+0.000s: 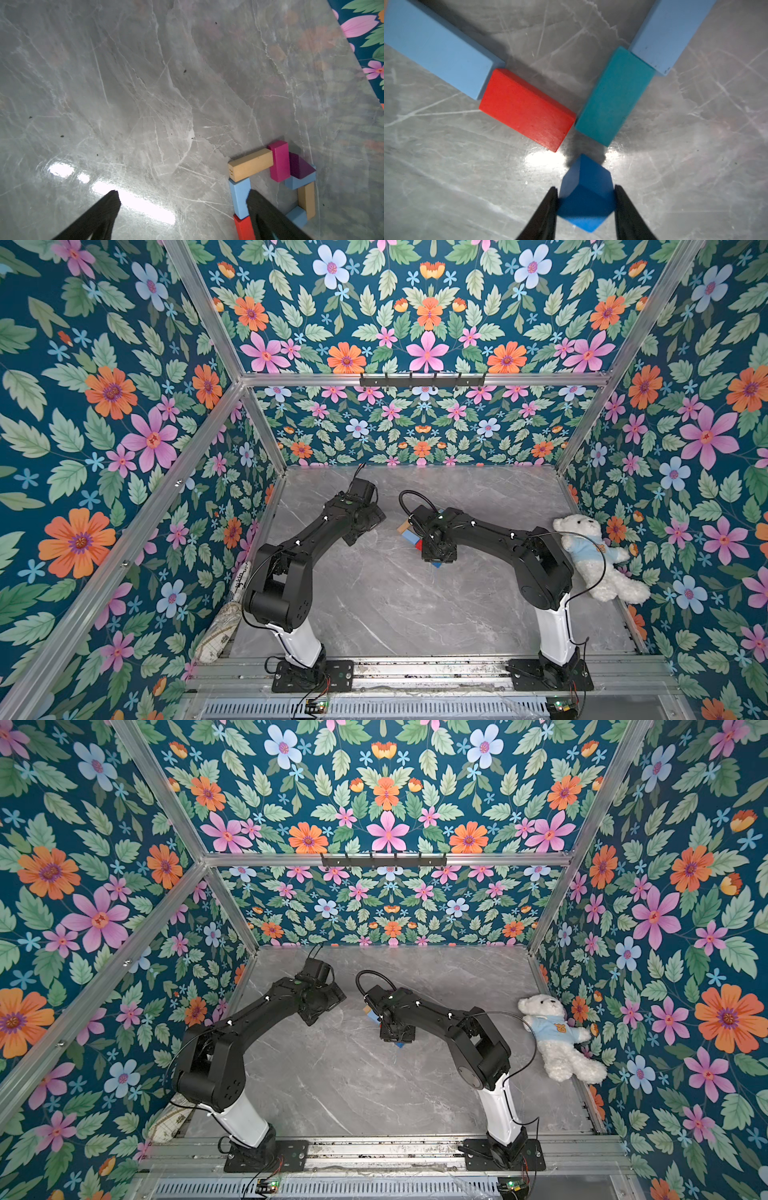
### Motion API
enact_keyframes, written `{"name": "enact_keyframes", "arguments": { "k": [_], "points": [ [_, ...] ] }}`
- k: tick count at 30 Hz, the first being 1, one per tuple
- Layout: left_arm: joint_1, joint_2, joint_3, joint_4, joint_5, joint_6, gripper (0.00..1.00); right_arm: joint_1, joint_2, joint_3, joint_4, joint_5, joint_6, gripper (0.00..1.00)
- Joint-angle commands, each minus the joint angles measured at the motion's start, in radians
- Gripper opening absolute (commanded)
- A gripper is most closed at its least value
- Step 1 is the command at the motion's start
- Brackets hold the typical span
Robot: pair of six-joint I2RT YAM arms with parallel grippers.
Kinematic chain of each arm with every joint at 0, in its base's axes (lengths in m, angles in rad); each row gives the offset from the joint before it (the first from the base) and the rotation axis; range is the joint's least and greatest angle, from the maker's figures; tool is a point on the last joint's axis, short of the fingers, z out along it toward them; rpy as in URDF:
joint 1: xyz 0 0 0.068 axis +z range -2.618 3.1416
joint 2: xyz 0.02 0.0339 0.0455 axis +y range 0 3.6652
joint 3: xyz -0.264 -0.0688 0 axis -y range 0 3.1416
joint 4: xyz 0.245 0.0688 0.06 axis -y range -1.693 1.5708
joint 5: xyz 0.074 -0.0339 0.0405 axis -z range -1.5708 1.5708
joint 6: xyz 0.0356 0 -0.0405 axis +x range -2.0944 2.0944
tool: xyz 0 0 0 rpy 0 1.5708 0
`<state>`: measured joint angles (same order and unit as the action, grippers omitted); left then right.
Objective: Assemble a heart with building blocks
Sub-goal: Assemble the building block at the center of the board.
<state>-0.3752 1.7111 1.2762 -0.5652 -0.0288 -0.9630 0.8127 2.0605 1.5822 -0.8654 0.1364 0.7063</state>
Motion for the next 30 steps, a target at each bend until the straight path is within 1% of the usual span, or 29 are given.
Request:
{"name": "enact_keyframes", "arguments": {
  "k": [1, 7, 30],
  "points": [
    [0.001, -0.007, 0.0, -0.004, -0.01, 0.008, 0.99, 0.001, 0.01, 0.015, -0.026, 0.017, 0.008, 0.2],
    [0.004, -0.01, 0.002, -0.005, -0.01, 0.009, 0.99, -0.005, 0.033, 0.038, -0.033, 0.016, 0.007, 0.19],
    [0.006, -0.015, -0.005, -0.005, -0.011, 0.01, 0.99, -0.025, 0.044, 0.045, -0.023, 0.022, 0.01, 0.19]
  ]
}}
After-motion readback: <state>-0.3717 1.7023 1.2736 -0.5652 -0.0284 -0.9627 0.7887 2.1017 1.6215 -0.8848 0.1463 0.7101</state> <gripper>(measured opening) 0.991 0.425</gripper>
